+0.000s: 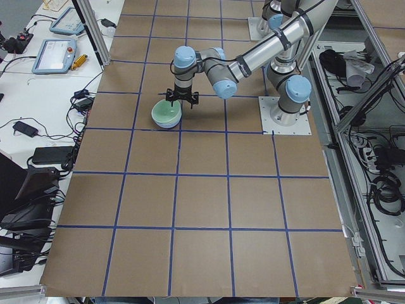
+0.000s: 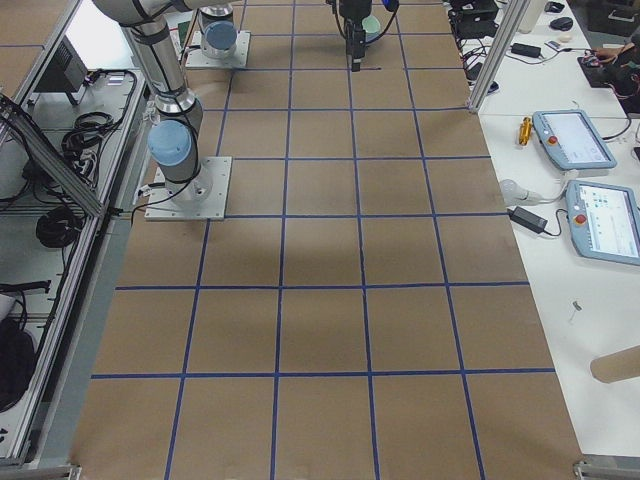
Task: Stack green bowl on blue bowl
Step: 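Open the left gripper and raise it away from the stacked bowls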
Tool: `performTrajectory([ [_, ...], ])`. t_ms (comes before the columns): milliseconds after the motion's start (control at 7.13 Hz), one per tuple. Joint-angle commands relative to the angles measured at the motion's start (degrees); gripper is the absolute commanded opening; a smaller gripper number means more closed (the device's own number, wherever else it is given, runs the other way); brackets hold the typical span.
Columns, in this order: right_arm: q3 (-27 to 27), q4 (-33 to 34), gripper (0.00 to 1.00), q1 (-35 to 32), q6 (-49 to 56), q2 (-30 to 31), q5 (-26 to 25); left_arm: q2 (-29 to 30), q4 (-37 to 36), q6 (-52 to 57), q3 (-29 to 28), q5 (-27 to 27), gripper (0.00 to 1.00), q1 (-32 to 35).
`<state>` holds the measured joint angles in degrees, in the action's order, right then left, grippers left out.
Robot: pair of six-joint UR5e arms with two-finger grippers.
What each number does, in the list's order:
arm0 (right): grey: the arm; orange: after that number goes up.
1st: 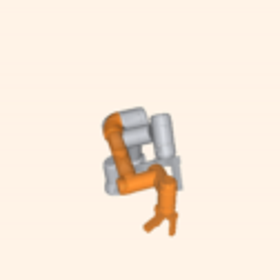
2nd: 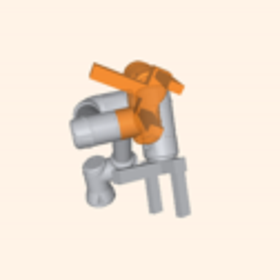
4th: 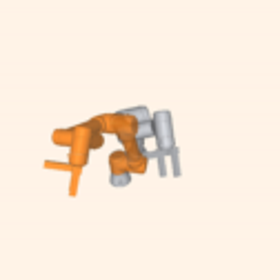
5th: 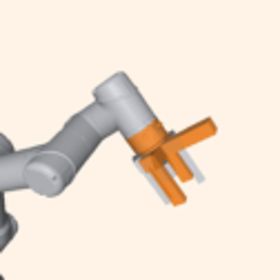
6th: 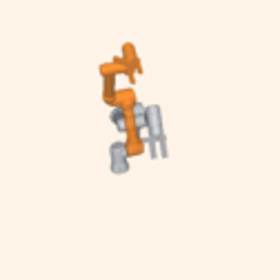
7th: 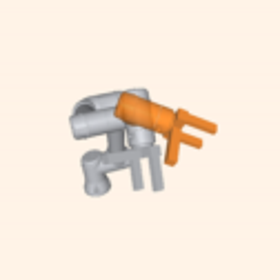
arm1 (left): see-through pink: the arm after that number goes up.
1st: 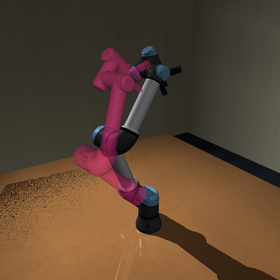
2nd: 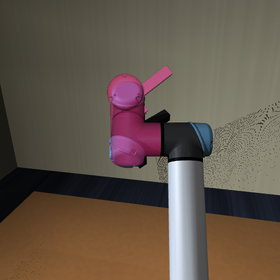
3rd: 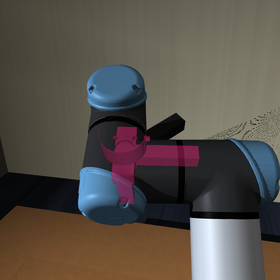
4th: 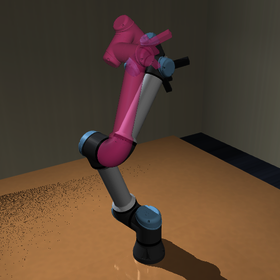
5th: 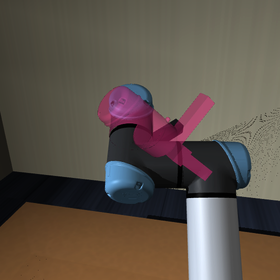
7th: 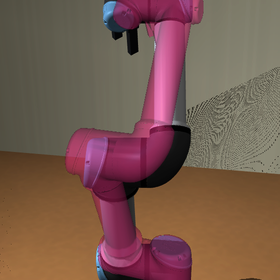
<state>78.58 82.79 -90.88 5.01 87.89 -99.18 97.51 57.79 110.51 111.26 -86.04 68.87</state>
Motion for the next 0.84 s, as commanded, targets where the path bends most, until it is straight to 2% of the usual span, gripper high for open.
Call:
performTrajectory([
  [0,0.00,0.00,1.00,0.00,0.00,0.00,0.04,-4.76,14.02,-8.51,-6.80,0.61,1.00,1.00],
  [140,0.00,0.00,1.00,0.00,0.00,0.00,0.04,-6.62,21.68,-15.34,-11.02,2.44,1.00,1.35],
  [421,0.00,0.00,1.00,0.00,0.00,0.00,-0.05,-8.56,29.62,-28.52,-17.97,2.72,1.00,6.85],
  [561,0.00,0.00,1.00,0.00,0.00,0.00,-0.05,-8.92,33.23,-39.47,-20.97,2.37,1.00,9.67],
  [701,0.00,0.00,1.00,0.00,0.00,0.00,-0.05,-9.27,33.96,-46.19,-22.21,2.19,1.00,11.09],
])
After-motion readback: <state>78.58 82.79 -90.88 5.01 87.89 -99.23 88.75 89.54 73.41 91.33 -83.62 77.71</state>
